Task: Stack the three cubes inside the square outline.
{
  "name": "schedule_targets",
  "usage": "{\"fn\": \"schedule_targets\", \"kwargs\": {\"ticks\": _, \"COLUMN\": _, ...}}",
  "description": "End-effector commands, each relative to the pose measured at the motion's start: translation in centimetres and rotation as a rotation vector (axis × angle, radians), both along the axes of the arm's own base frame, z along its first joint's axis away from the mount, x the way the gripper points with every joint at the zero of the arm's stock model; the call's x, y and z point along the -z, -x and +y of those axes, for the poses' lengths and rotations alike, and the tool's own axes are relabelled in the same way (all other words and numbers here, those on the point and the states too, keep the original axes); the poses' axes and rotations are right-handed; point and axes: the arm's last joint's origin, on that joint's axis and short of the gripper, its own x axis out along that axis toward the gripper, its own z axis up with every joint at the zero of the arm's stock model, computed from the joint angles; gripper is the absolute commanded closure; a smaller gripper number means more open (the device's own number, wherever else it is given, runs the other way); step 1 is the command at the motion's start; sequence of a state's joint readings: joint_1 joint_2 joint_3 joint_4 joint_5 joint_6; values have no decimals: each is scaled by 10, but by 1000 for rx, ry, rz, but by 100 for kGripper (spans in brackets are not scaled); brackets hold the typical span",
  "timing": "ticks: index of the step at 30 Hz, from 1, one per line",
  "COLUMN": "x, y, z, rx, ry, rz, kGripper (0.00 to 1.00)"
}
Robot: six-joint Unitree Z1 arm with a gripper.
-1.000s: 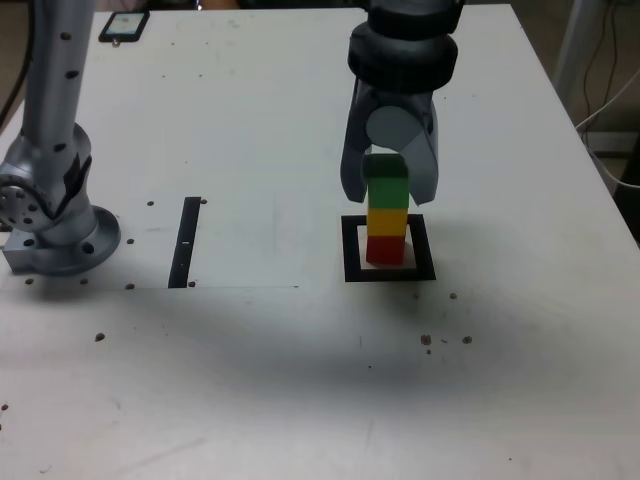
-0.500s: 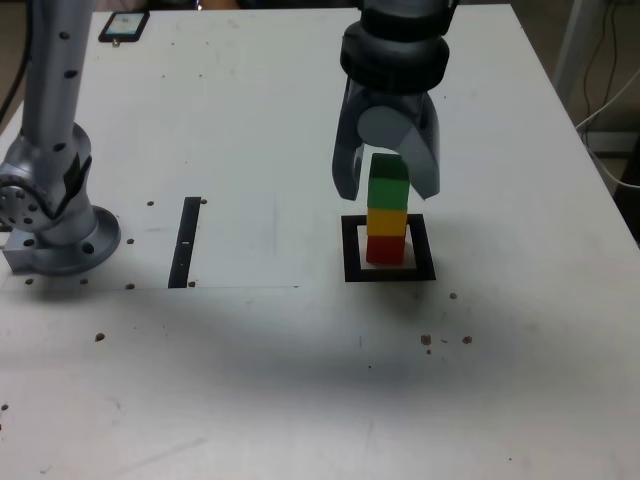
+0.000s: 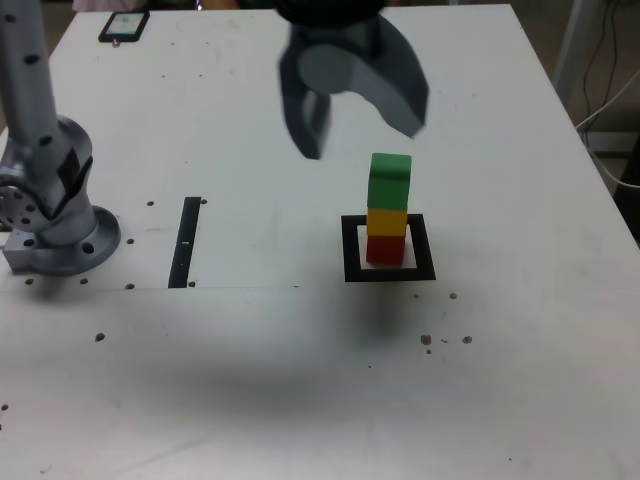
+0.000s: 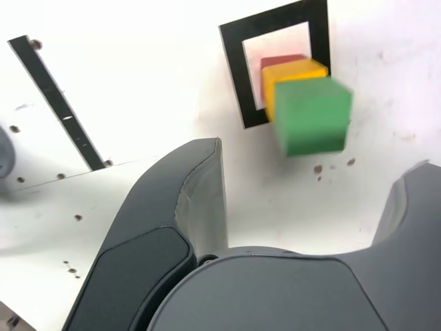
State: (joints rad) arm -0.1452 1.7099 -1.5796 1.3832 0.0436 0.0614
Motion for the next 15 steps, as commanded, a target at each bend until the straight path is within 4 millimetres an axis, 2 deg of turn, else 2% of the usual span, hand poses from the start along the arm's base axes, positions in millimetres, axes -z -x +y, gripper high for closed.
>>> {"fn": "schedule_targets", "kwargs": {"ticks": 1, "x": -19, "y": 32, "z": 4, "rx": 4, "ry": 14, "rz": -73, "kGripper": 1}}
{"fn": "schedule_targets", "kwargs": {"ticks": 4, "x": -15, "y": 59, "z": 8, "rx": 2, "ry": 10, "rz": -61, "kGripper": 0}}
{"fn": "schedule_targets", "kwargs": {"ticks": 6, "x": -5, "y": 75, "z": 11, "rx": -2, "ry": 0, "rz": -35, "kGripper": 0}}
{"fn": "schedule_targets", "kwargs": {"ticks": 15, "x": 81, "y": 140, "z": 20, "rx": -27, "ry": -11, "rz": 98, "kGripper": 0}}
